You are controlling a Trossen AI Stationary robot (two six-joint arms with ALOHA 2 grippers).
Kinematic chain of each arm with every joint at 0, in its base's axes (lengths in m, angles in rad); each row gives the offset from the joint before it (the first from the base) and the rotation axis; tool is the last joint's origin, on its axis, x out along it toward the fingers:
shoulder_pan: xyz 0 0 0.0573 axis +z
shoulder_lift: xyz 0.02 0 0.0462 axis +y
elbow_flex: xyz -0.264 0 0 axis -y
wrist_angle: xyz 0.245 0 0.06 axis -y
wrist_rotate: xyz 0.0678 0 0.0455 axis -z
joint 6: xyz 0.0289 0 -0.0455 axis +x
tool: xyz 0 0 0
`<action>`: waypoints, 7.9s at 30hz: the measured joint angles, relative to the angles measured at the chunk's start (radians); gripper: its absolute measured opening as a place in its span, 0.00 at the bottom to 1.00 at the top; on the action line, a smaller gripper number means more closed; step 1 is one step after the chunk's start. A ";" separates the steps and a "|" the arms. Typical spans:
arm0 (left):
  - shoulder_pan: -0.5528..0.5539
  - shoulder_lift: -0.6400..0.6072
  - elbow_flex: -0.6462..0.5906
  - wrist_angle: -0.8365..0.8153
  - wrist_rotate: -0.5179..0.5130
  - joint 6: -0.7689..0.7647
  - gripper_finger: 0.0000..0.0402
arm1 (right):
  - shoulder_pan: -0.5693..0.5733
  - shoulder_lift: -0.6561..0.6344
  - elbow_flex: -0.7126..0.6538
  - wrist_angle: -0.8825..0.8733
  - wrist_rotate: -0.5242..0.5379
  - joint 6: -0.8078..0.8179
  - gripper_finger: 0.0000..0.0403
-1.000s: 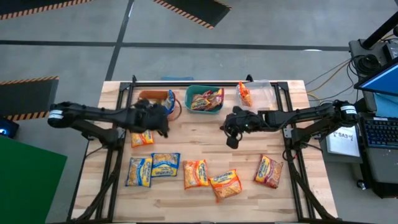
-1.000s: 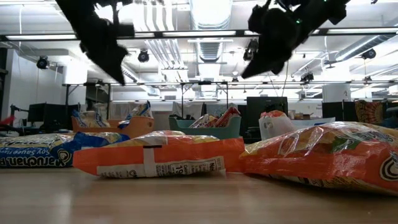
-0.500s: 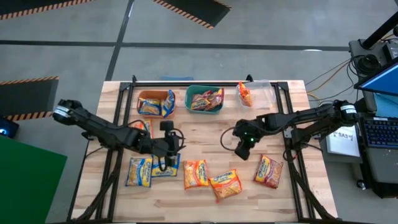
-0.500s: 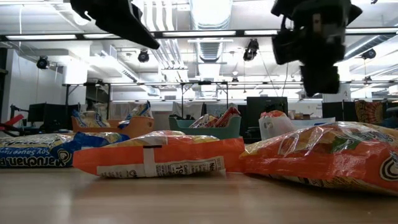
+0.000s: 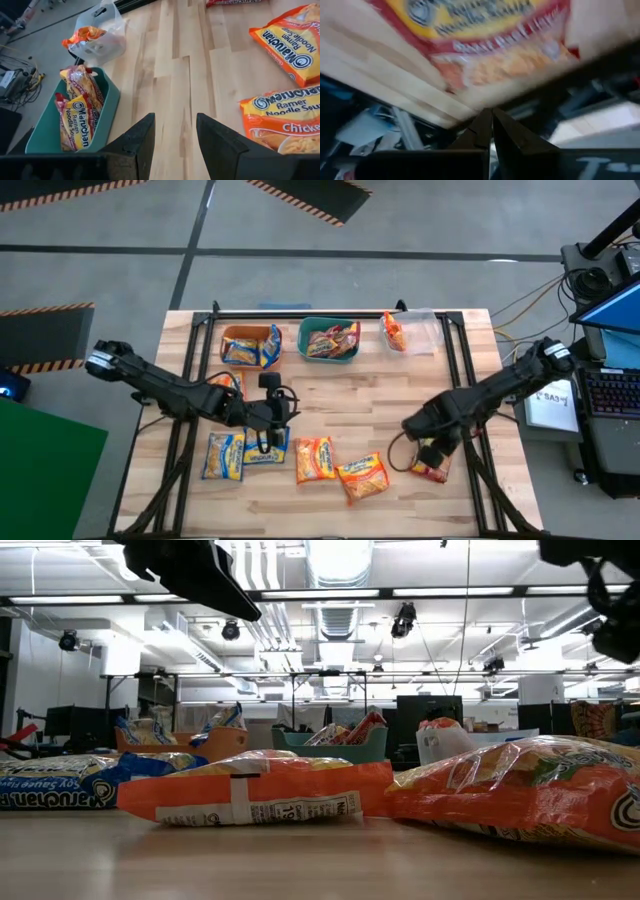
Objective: Sort Maruchan noodles
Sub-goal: Put the red noodle pack into the green bin
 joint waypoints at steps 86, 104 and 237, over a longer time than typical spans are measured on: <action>0.000 0.160 0.000 0.057 0.007 -0.142 0.32 | -0.019 -0.048 -0.026 1.095 1.029 -0.932 0.02; 0.091 0.467 0.000 0.463 0.158 -0.085 0.19 | -0.273 -0.037 -0.294 0.967 0.678 -0.287 0.02; 0.278 0.573 -0.218 1.333 0.364 -0.112 0.53 | -0.354 0.228 -0.338 1.820 0.602 -1.110 0.08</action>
